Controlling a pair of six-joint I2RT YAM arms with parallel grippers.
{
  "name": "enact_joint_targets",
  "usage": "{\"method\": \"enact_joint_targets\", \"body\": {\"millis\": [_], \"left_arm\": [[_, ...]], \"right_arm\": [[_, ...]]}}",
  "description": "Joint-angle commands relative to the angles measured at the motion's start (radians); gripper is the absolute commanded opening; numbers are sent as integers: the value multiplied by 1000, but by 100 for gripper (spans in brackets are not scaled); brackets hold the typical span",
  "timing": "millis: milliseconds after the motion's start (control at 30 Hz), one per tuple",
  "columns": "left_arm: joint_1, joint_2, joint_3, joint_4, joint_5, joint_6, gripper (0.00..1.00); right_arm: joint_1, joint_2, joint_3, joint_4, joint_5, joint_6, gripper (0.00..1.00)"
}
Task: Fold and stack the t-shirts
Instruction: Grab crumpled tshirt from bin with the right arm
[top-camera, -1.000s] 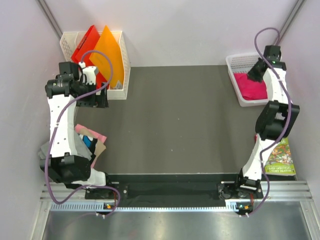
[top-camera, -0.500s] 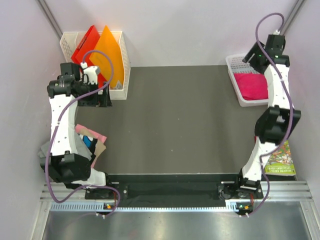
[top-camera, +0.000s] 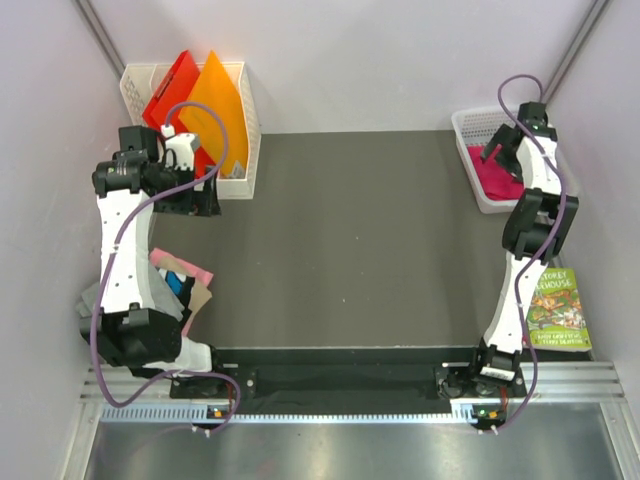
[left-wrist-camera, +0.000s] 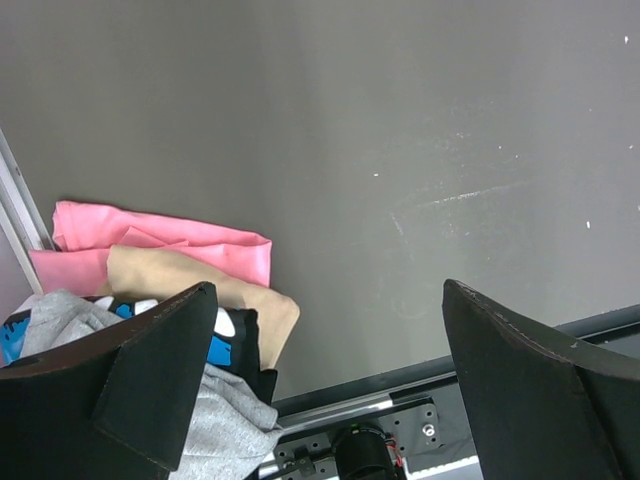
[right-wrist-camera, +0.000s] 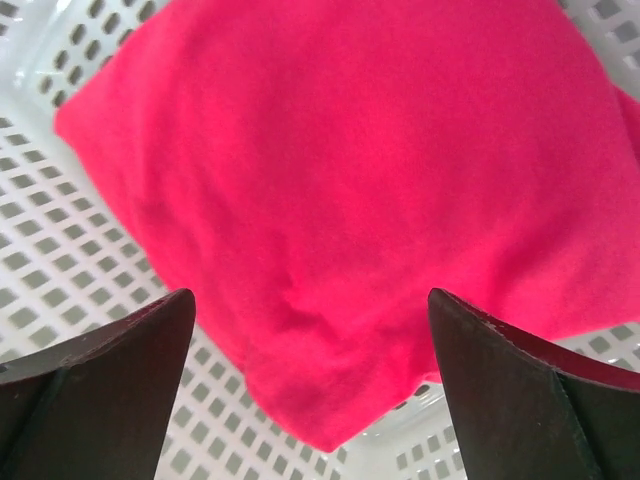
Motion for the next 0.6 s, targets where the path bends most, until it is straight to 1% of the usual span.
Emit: {"method": "enact_joint_targets", "body": {"millis": [0,233,333,367,567], "left_arm": [[6,14,14,14,37,7,99],[9,21,69,-5,60,-9,99],[10,29,90,-20,68,-7,99],[10,30,93,-22,68,-7,99],[18,34,95,-25,76,-9,99]], "right_arm": [[4,-55,-19,11,77,-34,100],[0,-27,-41,-29,192,-58,100],[1,-18,-42,-27,186,-60,97],[0,-17,-44,-27,183,-54,95],[3,-12,-85,-17,163,-54,91]]}}
